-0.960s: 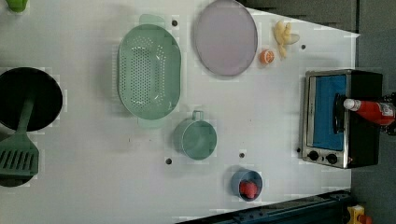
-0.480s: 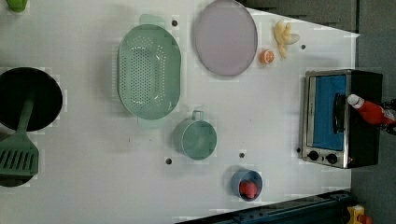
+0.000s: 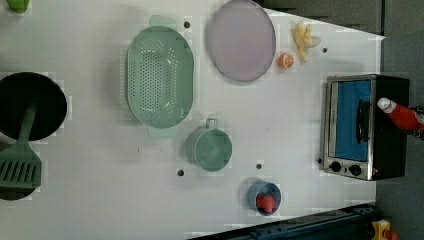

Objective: Pick Ketchup from oven and place it on table.

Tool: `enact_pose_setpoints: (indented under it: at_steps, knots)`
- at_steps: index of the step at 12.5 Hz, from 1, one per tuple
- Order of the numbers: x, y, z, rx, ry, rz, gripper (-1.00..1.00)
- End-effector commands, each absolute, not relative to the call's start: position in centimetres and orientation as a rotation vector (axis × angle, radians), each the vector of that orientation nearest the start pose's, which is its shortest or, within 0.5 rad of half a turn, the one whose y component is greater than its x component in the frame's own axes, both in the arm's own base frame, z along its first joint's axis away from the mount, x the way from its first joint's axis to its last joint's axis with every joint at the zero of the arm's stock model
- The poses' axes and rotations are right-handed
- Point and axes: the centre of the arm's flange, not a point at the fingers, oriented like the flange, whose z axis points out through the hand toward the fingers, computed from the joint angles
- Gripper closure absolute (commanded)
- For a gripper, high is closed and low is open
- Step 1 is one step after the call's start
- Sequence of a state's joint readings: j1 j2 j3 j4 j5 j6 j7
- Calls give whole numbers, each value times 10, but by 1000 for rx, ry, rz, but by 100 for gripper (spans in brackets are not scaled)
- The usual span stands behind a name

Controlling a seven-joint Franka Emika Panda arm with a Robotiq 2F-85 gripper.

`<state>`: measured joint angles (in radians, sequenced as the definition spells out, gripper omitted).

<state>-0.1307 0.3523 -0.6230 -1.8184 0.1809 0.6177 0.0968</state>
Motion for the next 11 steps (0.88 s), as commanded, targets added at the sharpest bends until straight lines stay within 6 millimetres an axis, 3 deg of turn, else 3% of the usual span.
enact_pose_setpoints:
  at_steps: [1, 4, 6, 8, 11]
  knots:
    - [534, -369, 506, -2234, 2158, -423, -27]
    - [537, -328, 561, -2332, 2086, -268, -27]
    - [543, -289, 587, -2437, 2019, -167, -27]
    - [556, -232, 599, -2540, 1891, -89, -27]
    - [580, -131, 592, -2695, 1651, 14, -27]
